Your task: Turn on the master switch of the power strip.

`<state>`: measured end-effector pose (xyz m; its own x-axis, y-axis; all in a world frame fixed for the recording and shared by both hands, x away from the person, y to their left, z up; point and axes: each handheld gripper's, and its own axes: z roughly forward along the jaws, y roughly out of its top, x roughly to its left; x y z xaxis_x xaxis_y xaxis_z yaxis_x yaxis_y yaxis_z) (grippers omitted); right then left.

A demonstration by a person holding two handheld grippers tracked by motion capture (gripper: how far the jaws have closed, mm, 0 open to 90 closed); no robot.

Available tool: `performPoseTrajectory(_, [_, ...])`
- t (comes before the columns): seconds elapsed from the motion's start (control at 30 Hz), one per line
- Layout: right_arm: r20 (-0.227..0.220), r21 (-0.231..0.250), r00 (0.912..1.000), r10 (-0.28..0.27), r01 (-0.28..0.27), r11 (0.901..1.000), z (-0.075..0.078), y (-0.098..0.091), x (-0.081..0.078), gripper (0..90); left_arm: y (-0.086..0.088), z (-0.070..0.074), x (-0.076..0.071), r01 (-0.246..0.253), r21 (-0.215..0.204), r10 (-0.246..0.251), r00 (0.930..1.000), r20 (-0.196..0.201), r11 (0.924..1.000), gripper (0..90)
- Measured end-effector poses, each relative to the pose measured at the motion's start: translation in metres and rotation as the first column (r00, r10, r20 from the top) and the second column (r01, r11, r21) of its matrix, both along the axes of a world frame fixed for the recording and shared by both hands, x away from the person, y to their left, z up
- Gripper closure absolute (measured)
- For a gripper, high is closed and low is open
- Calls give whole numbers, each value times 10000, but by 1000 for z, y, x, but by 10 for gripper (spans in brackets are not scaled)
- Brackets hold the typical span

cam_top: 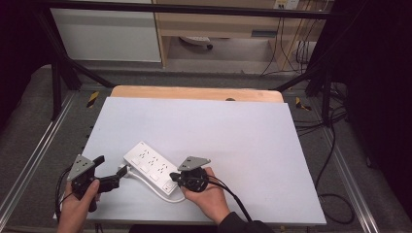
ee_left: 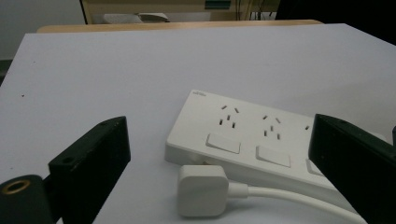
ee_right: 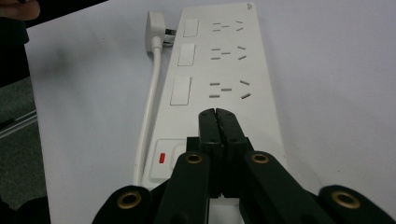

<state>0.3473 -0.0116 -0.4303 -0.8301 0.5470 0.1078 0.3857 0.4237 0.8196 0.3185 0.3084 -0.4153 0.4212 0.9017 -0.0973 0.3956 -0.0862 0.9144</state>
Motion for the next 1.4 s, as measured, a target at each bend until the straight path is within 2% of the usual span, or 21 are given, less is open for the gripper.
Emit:
performPoseTrajectory(0.53, [-46, -136, 10000, -18, 18, 9999, -11, 0, -4, 900, -1, 0, 0, -3, 26, 3, 10000, 1, 10000, 56])
performPoseTrajectory(1.0, [-84, 27, 9999, 85, -84, 10000, -12, 8, -9, 900, -1, 0, 0, 39, 82, -39, 10000, 8, 10000, 55])
performPoseTrajectory(1.4, [-20, -28, 9998, 216, -216, 9998, -13, 13, -13, 900, -1, 0, 0, 45, 103, -45, 10000, 8, 9999, 56])
